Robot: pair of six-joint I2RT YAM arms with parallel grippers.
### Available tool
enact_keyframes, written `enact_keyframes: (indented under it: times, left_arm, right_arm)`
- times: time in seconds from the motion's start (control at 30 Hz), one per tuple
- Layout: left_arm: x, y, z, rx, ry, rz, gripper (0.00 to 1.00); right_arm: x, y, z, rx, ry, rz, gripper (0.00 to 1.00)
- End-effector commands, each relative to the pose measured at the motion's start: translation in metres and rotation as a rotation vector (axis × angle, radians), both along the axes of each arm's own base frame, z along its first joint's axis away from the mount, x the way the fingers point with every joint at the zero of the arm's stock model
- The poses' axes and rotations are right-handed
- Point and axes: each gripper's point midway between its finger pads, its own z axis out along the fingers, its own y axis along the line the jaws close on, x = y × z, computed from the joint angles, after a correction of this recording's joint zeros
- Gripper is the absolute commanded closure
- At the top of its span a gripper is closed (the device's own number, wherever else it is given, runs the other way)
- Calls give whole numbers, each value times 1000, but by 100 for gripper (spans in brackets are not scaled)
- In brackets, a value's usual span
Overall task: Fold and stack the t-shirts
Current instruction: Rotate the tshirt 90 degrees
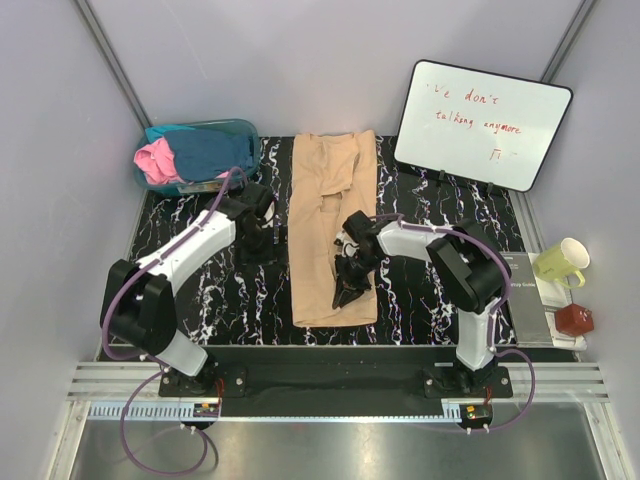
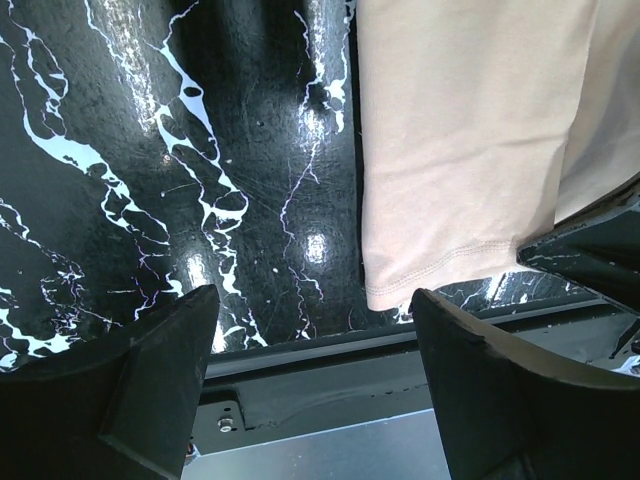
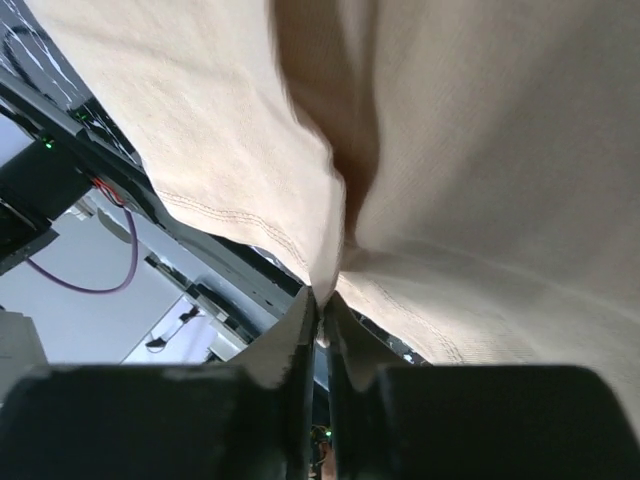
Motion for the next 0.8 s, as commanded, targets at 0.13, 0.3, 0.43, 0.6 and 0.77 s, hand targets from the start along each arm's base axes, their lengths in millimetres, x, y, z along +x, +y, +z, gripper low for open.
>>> enact_keyframes:
  times: [0.13, 0.3, 0.43, 0.6, 0.77]
  left_arm:
    - [2, 6, 0, 18, -40, 13, 18]
    - [-1, 8, -5, 28, -28, 16, 18]
    - [-2, 8, -9, 32, -18, 14, 18]
    - [-1, 8, -13, 35, -4, 11, 18]
    - [-1, 6, -14, 28, 5, 7, 19]
  right_arm:
    - [1, 16, 22, 80, -6, 27, 100]
    - [-3, 9, 50, 69, -30, 28, 100]
    - [-10, 3, 78, 72, -54, 28, 100]
    - [-23, -6, 79, 54, -19, 23, 100]
    - [-41, -17, 70, 6, 49, 30, 100]
